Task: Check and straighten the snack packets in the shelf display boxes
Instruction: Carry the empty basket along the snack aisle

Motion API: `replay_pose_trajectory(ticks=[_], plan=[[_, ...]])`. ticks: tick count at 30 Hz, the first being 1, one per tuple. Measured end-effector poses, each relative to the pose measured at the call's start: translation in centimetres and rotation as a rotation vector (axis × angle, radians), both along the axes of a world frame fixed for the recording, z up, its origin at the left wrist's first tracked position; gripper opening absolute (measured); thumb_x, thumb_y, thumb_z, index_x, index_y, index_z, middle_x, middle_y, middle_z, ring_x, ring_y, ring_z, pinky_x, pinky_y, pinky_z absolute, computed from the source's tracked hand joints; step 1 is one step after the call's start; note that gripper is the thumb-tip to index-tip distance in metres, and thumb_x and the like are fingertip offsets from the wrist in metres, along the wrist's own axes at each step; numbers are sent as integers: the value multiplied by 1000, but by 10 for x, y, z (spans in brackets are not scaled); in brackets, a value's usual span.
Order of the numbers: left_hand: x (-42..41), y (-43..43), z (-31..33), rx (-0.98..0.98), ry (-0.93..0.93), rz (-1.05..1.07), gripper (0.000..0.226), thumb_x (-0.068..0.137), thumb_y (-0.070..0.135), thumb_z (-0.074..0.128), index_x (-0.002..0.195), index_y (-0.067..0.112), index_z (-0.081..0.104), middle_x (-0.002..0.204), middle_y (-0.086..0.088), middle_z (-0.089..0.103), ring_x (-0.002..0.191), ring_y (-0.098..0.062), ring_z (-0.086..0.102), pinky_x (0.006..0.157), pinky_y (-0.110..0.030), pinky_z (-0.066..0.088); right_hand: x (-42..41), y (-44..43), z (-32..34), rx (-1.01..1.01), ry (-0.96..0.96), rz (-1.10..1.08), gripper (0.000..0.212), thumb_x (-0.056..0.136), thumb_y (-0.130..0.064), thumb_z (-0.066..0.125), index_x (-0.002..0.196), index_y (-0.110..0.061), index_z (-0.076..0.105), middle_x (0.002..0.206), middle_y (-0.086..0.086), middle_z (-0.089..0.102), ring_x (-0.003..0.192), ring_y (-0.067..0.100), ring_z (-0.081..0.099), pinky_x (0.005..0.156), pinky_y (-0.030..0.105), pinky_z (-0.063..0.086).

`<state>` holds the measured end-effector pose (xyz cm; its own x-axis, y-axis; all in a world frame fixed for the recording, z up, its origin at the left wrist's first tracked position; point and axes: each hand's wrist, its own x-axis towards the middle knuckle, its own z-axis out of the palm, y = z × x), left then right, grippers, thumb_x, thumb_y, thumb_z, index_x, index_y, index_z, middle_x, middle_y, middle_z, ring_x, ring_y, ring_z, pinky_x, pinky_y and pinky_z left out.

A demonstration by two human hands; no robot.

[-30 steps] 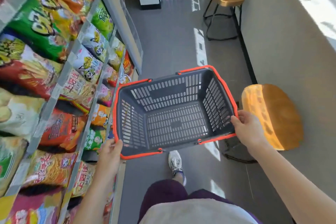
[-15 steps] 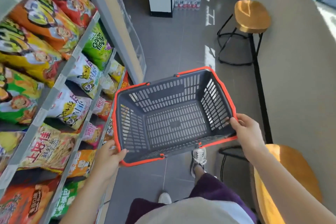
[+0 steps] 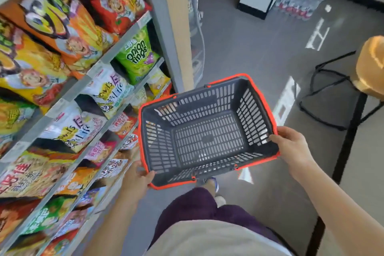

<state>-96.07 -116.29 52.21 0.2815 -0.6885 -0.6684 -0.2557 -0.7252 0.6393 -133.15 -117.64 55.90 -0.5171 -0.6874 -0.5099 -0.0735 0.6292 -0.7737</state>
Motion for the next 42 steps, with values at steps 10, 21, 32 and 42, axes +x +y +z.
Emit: replay_pose_trajectory(ticks=[10,21,32,42], plan=[[-45,-54,-32,157,22,319,21,91,-3,61,104,12,53,115,-20,62,103,-37,64,93,-53,52,-15,-180,-16,120,265,432,36,89,-45,58,75,-12,63,72,2,66,68,19,60,57,28,42],[-103,-47,-116,255,-35,877,29,89,-15,54,111,3,51,103,-27,59,86,-32,55,85,-50,50,18,-314,-116,192,280,1176,6,88,-12,62,88,-8,66,87,12,69,83,30,63,79,41,48],[-104,-30,-359,333,-46,998,29,83,-10,65,101,9,54,93,-19,64,74,-28,57,63,-31,44,61,-321,-351,638,-132,1100,35,89,6,45,112,-12,65,102,14,68,77,23,62,65,29,49],[-61,-45,-553,254,-182,936,31,83,-5,65,100,19,53,94,-14,66,83,-33,63,80,-49,54,92,-317,-548,424,26,1137,42,77,19,49,107,-4,66,97,17,70,84,29,64,79,47,53]])
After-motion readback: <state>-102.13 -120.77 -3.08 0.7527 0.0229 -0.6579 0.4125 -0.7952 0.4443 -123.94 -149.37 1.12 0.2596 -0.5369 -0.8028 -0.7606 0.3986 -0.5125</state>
